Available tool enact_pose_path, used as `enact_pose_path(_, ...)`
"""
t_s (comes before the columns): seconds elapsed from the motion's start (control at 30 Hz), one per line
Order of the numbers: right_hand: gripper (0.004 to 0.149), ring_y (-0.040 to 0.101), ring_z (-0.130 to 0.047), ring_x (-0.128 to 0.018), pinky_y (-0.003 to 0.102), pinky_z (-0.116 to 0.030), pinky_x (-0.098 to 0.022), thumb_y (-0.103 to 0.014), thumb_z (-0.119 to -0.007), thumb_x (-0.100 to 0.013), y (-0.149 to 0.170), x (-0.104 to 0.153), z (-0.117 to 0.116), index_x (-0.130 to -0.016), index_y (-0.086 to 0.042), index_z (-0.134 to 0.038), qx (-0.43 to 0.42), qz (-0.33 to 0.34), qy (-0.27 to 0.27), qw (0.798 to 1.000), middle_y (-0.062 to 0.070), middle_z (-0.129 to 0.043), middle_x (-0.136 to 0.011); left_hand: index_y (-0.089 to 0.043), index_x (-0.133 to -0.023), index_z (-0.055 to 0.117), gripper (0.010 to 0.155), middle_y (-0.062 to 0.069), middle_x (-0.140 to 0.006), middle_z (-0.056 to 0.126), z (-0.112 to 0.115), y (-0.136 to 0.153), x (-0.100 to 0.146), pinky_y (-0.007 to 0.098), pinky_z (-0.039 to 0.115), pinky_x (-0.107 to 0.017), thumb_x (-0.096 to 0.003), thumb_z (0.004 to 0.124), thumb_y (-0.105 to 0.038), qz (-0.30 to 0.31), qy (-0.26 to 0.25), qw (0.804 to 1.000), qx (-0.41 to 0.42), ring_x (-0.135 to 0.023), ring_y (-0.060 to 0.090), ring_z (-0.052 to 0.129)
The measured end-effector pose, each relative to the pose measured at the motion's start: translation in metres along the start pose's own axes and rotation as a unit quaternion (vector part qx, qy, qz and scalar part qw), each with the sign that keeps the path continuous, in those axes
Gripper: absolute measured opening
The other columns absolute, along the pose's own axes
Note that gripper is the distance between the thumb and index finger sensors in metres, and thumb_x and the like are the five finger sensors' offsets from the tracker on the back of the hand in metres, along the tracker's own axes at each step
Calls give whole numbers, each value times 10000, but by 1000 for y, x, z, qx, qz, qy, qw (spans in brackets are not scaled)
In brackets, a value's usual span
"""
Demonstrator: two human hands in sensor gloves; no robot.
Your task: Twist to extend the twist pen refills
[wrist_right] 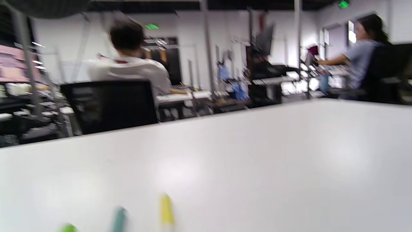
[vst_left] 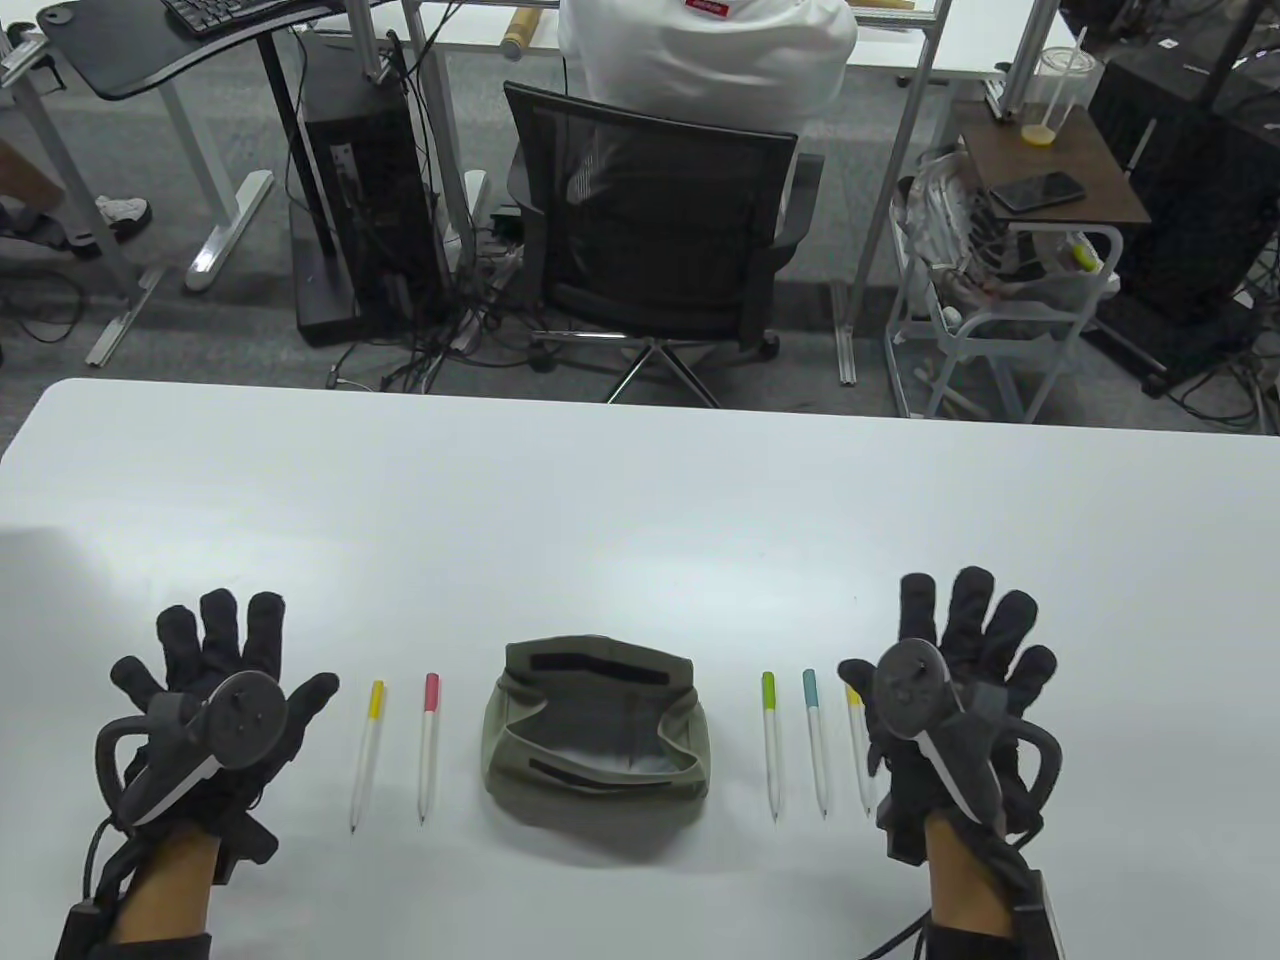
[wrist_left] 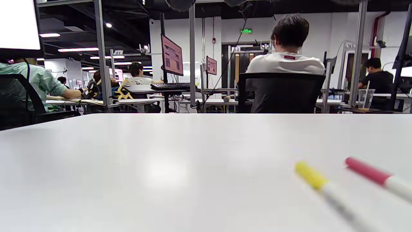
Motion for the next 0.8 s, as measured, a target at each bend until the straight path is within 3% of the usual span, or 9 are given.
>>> enact_pose_path(0.07,857,396,-9,-1048,696,-200,-735,-597,-633,-326,17,-4,-23,-1069,-385,-262,17,-17,-8,1000,27,-76,-1154,-177,-1224,169,897,288,-1274,129,13,9,1,878,148,-617,-546,473,-679,-16,61,998,1,-1112,626,94)
enact_pose_path(0.13,848,395,-42,-1052,697,-220,-734,-588,-637,-317,26,-9,-40,-1063,-381,-293,58,-27,-37,997,27,-109,-1154,-170,-1224,195,896,296,-1272,163,17,14,2,878,172,-613,-544,485,-678,-15,51,999,12,-1111,631,125)
enact_pose_path(0.17,851,385,1,-1049,686,-200,-740,-606,-602,-326,30,-9,-45,-1059,-402,-220,83,-40,-61,994,12,-55,-1148,-178,-1222,195,889,287,-1274,163,21,15,2,876,164,-617,-546,492,-673,-15,60,998,24,-1116,624,124)
enact_pose_path(0.8,854,388,-22,-1054,687,-213,-742,-590,-641,-325,40,-13,-51,-1058,-393,-249,63,-56,-49,995,20,-77,-1150,-179,-1223,219,888,288,-1278,204,32,7,-9,871,179,-622,-545,509,-672,-9,78,997,10,-1125,619,165)
Point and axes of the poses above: the tracker on the back of each hand, its own y axis roughly to the little-finger side, its own x axis roughly from the fingertips to the wrist, z = x × y, the point moved 3 cm from there along -x, roughly from the wrist to the fingertips
